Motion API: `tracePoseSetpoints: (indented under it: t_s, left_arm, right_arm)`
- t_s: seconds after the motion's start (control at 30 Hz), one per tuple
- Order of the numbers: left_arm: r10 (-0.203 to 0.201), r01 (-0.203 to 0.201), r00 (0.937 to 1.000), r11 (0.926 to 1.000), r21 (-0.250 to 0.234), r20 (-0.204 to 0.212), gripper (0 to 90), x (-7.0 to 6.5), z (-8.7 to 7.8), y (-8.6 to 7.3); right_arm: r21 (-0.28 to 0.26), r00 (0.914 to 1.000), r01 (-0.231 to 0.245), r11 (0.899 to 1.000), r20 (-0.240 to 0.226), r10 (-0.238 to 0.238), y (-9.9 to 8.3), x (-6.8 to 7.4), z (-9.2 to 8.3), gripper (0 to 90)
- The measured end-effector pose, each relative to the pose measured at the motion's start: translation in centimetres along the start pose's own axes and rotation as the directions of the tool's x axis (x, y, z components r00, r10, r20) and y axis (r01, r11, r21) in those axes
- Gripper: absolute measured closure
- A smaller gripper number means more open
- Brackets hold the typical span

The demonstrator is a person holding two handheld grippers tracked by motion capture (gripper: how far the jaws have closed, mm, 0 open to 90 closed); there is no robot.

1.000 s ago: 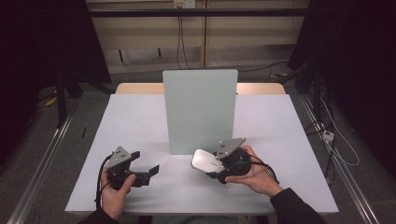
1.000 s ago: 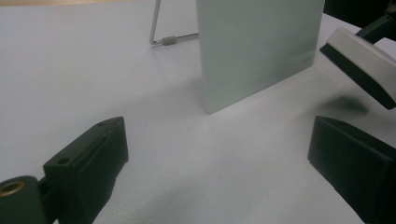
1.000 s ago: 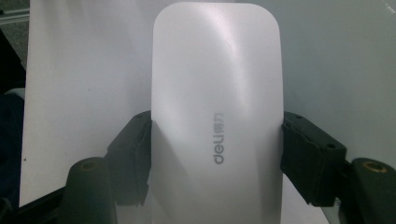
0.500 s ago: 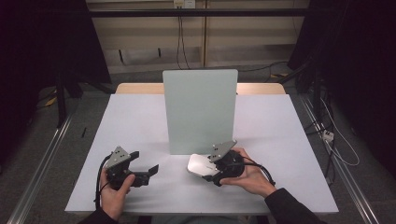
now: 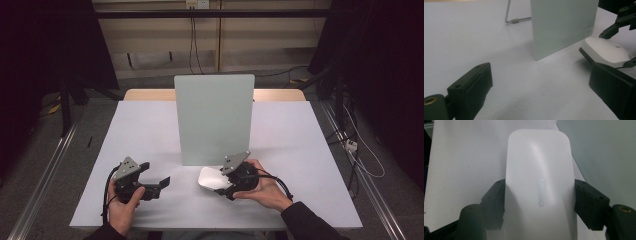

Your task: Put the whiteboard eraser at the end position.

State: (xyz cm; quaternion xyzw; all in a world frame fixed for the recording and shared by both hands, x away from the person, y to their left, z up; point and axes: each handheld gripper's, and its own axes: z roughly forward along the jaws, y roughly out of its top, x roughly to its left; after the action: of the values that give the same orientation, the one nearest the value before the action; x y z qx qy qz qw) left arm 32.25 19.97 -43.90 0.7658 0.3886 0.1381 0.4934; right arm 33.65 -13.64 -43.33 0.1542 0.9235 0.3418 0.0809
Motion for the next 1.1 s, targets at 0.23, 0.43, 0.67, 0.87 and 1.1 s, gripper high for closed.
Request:
tracePoseSetpoints:
  t_s: [0.23,0.43,0.67,0.87,1.1]
  left_arm:
    - [-0.002,0.002,1.0,1.0,0.0,-0.001,4.9,0.0,0.0,0.0]
    - [-0.002,0.002,1.0,1.0,-0.001,0.0,4.9,0.0,0.0,0.0]
    - [0.014,-0.014,0.9999,0.9999,0.0,0.0,4.9,-0.1,0.0,0.1]
    - [0.012,-0.012,0.9999,0.9999,0.004,-0.001,4.9,-0.1,0.0,0.0]
    - [0.012,-0.012,0.9999,0.9999,0.004,-0.009,4.9,-0.1,-0.1,-0.1]
  right_arm:
    - [0.015,0.9999,0.013,1.0,-0.004,-0.012,0.0,0.1,0.6,31.4]
    - [0.023,0.9998,0.011,1.0,-0.014,-0.01,0.0,0.1,1.2,31.2]
    - [0.015,0.9999,-0.003,1.0,-0.011,0.003,-0.2,0.2,1.3,31.0]
    - [0.007,0.9998,-0.02,1.0,-0.007,0.02,-0.2,0.2,1.3,30.5]
    - [0.001,0.9994,-0.03,1.0,-0.015,0.03,-0.3,0.1,1.3,30.2]
